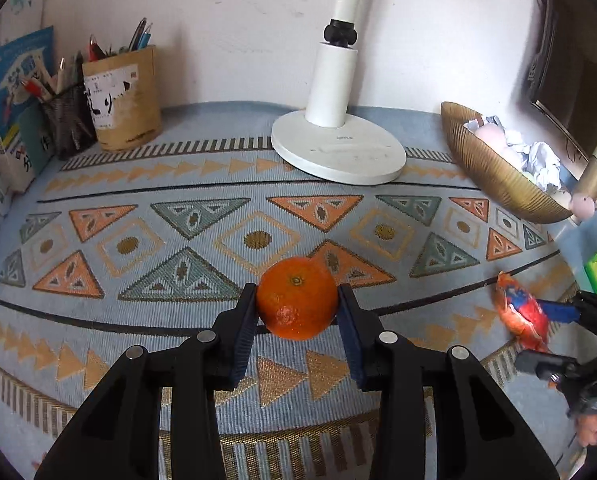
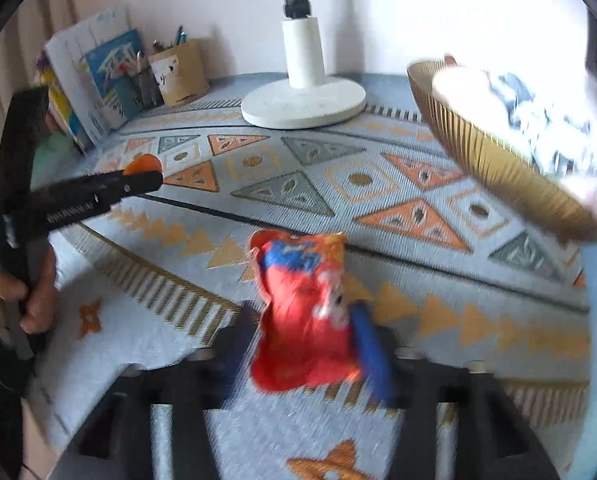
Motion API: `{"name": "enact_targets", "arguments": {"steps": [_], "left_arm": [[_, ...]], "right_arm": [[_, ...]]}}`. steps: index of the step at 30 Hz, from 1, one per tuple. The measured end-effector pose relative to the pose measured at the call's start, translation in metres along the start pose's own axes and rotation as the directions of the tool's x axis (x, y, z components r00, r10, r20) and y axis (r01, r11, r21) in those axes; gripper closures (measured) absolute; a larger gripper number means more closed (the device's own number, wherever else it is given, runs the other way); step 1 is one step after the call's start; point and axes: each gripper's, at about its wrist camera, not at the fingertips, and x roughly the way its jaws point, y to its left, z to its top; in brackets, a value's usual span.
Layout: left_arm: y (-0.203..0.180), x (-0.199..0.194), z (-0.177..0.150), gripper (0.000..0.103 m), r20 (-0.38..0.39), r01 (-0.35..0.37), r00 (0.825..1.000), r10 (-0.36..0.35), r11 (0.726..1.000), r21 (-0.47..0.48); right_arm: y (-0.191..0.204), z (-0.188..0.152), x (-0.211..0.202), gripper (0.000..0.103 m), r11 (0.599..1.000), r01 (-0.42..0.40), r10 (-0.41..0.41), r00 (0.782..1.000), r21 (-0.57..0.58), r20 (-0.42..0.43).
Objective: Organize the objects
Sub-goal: 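Grasp the orange with the left tool while the right tool grasps the red snack bag, then carry the orange and red snack bag into the gold bowl and release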
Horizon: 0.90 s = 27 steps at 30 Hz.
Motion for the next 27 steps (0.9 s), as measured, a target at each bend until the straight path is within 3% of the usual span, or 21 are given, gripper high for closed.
{"name": "enact_targets", "arguments": {"steps": [3,6,7,11,13,15,17,20,22,25,27], "left_arm": [[0.002,0.000,0.000,0.067,-0.005,0.001,1.000,-0.001,1.000,-0.011],[-0.005,0.000,-0.001,0.067,-0.004,-0.020,1.000,0.020,1.000,0.013],[-0.008,-0.001,-0.001,0.067,-0.002,-0.030,1.000,0.030,0.999,0.024],[-0.025,-0.009,0.003,0.067,-0.006,0.005,1.000,-0.005,0.999,0.046],[-0.046,-0.020,0.017,0.067,0.024,0.013,1.000,-0.016,0.996,0.084],[-0.072,-0.037,0.040,0.067,0.079,0.055,0.995,-0.065,0.991,0.118],[-0.093,-0.047,0.061,0.067,0.118,0.094,0.987,-0.111,0.986,0.141],[-0.133,-0.057,0.098,0.067,0.173,0.162,0.966,-0.190,0.973,0.163],[-0.162,-0.055,0.121,0.067,0.199,0.187,0.954,-0.224,0.964,0.187],[-0.200,-0.038,0.142,0.067,0.198,0.201,0.948,-0.247,0.953,0.227],[-0.225,-0.021,0.155,0.067,0.168,0.207,0.951,-0.259,0.939,0.276]], "right_arm": [[0.006,0.000,0.002,0.033,1.000,0.009,-0.009,1.000,0.005,0.009],[0.015,-0.002,0.002,0.065,0.994,0.112,-0.111,0.993,-0.020,0.027],[0.018,-0.002,0.001,0.068,0.992,0.121,-0.120,0.992,-0.034,0.032],[0.026,-0.011,-0.008,0.070,0.998,0.033,-0.032,0.999,-0.049,0.027],[0.021,-0.013,-0.026,0.070,0.999,-0.051,0.052,0.998,-0.009,0.038],[0.009,-0.005,-0.056,0.070,0.994,-0.105,0.102,0.990,0.030,0.103],[-0.010,0.008,-0.096,0.070,0.997,-0.062,0.050,0.978,0.053,0.204],[-0.051,0.030,-0.157,0.070,0.988,0.048,-0.099,0.930,0.150,0.354],[-0.084,0.042,-0.193,0.070,0.963,0.108,-0.209,0.876,0.247,0.434],[-0.121,0.056,-0.221,0.070,0.911,0.191,-0.359,0.805,0.367,0.473],[-0.140,0.067,-0.223,0.069,0.882,0.231,-0.420,0.782,0.412,0.461]]}}
